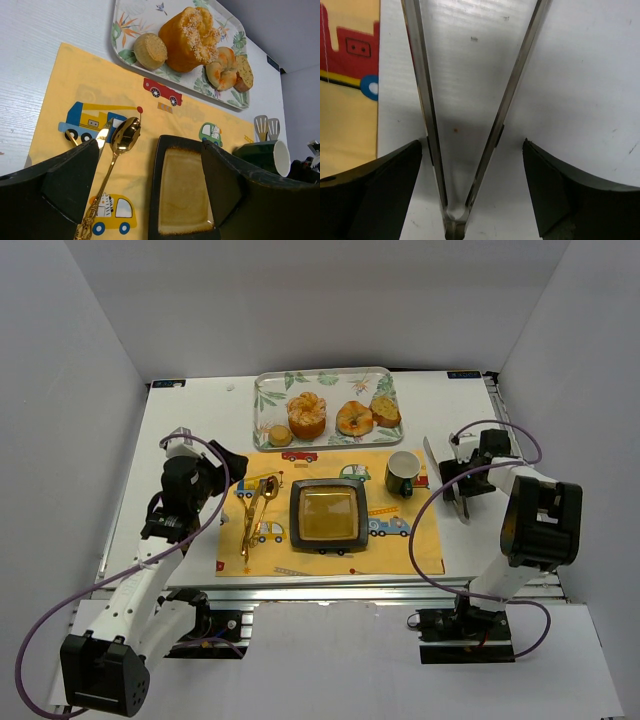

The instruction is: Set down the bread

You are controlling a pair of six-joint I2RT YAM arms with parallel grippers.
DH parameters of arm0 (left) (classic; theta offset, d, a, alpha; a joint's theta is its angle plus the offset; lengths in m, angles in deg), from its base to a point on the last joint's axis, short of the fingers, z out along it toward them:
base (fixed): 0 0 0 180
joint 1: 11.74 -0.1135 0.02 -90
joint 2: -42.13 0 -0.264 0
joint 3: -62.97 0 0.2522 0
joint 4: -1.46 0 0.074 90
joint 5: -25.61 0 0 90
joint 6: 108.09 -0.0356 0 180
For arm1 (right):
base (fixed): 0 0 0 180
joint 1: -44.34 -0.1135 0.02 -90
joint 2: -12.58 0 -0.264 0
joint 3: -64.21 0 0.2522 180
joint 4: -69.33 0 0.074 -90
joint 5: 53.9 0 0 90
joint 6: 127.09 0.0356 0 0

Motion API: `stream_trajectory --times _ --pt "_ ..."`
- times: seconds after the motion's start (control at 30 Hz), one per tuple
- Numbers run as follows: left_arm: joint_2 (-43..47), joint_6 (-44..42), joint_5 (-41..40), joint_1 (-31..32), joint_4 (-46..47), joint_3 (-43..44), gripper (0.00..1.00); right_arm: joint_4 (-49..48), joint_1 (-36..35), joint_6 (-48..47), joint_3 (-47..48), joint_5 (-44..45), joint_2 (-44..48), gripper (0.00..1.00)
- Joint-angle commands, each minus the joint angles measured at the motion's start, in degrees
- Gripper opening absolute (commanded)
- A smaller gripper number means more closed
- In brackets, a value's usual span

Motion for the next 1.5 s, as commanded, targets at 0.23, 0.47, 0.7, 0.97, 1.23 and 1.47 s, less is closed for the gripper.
stream_trajectory --times 0.23,0.47,0.7,0.97,1.23,1.47 --pt "3.04 0.50 -1.33 -0.20 -1.96 -0.26 0.92 -1.87 0.27 -2.35 2.23 -4.85 -7.19 0.52" --pt "3.30 0.15 -1.77 -0.29 -2.93 0.53 0.92 1.38 1.33 -3.66 5.74 -8.46 -4.13 0.17" --pt "3.22 0.68 -1.25 -0.29 -2.49 0.71 0.92 10.24 0.37 -9.29 19.61 -18.64 1.51 0.34" --pt "2.51 1.21 -0.98 -0.29 -1.79 1.23 0.92 14.92 -4.38 -13.06 32.63 -21.04 -3.77 0.43" --pt "3.04 1.56 -1.42 -0.29 -2.23 1.24 0.92 16.07 -8.16 -19.64 41.52 -15.52 -8.87 0.42" --pt "2.69 1.47 -1.33 -0.29 -1.88 0.36 0.92 11.06 -13.70 -38.63 36.16 -6.62 -6.85 0.43"
